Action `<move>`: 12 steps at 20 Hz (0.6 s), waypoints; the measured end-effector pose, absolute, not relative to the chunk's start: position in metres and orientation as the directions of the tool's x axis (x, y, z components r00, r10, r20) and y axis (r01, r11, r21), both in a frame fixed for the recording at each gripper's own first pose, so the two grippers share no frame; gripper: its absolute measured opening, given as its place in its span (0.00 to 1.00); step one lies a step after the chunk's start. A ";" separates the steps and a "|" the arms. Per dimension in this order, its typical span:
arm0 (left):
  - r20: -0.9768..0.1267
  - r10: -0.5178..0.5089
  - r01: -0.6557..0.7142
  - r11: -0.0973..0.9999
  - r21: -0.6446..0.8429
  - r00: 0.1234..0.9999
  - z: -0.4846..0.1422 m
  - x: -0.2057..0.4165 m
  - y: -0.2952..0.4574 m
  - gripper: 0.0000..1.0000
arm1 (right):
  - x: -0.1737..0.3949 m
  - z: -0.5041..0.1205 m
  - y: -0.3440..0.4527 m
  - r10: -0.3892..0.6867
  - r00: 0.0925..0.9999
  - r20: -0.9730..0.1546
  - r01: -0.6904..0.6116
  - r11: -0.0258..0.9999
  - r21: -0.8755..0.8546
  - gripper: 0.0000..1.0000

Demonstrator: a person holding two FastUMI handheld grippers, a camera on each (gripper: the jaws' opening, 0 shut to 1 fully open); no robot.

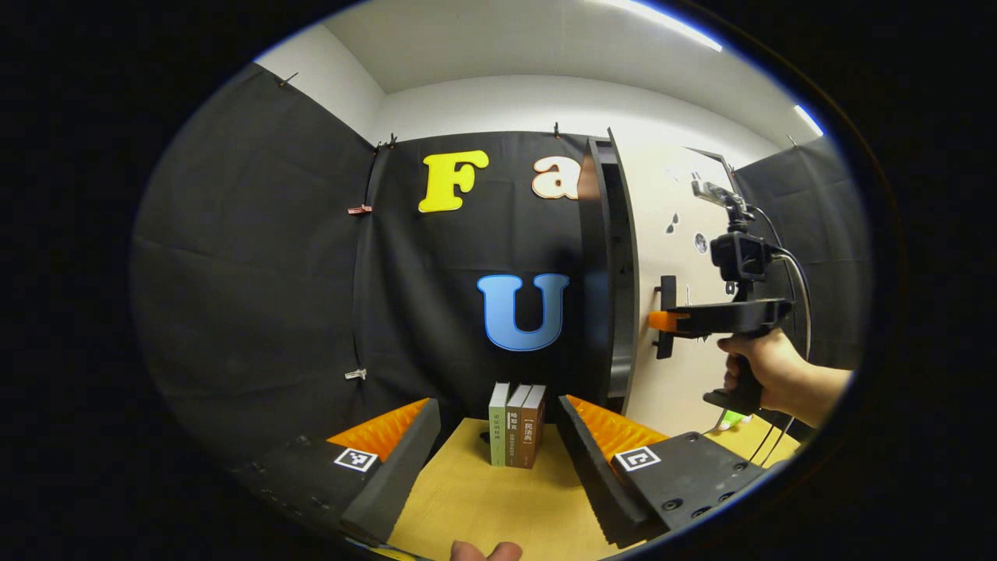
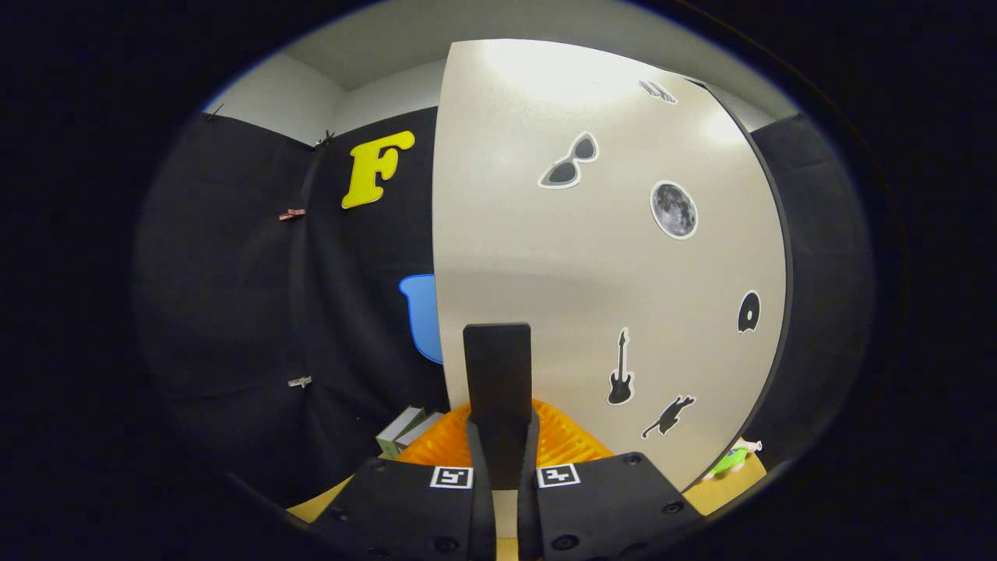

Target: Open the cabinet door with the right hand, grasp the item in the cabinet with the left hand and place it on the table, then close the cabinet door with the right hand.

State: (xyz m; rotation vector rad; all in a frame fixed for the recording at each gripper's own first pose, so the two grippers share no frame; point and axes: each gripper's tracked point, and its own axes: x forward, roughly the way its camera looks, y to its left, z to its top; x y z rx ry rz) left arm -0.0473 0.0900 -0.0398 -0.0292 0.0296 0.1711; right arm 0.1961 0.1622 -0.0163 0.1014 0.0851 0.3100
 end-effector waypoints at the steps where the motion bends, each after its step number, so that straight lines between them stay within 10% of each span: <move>1: -0.031 0.172 -0.173 0.985 -0.023 0.985 -0.038 -0.049 0.088 0.95 | 0.191 -0.016 0.160 0.329 0.942 -0.066 -0.319 0.939 0.128 0.15; 12: 0.002 0.144 -0.144 0.990 -0.005 0.990 -0.018 -0.052 0.050 0.95 | 0.144 -0.010 0.125 0.404 0.912 -0.065 -0.391 0.907 0.157 0.15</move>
